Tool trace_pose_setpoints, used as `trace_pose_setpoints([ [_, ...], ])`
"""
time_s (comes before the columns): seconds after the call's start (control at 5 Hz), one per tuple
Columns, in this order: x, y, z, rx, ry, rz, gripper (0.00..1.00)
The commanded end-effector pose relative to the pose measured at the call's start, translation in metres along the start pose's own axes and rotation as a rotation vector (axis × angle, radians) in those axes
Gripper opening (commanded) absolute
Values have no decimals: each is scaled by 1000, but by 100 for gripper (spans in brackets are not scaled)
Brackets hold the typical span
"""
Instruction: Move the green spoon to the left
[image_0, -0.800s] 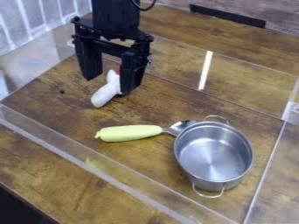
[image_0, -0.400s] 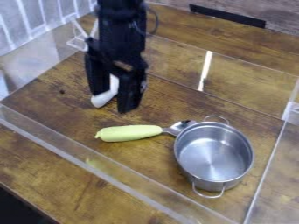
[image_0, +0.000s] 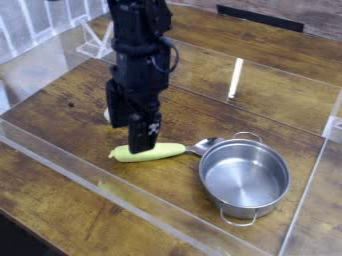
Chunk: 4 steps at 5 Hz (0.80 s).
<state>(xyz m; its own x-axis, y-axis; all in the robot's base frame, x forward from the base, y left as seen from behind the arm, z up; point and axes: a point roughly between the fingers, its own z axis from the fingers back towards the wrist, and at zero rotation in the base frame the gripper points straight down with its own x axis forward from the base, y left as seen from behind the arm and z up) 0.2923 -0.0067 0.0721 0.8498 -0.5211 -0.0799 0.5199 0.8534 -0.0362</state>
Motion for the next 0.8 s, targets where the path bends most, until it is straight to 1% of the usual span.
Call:
trace_pose_setpoints([
  [0.0, 4, 3, 1, 10, -35, -58, 100],
  [0.4, 15, 3, -26, -11, -49, -95, 100],
  [0.6, 21, 15, -38, -20, -56, -98, 0],
])
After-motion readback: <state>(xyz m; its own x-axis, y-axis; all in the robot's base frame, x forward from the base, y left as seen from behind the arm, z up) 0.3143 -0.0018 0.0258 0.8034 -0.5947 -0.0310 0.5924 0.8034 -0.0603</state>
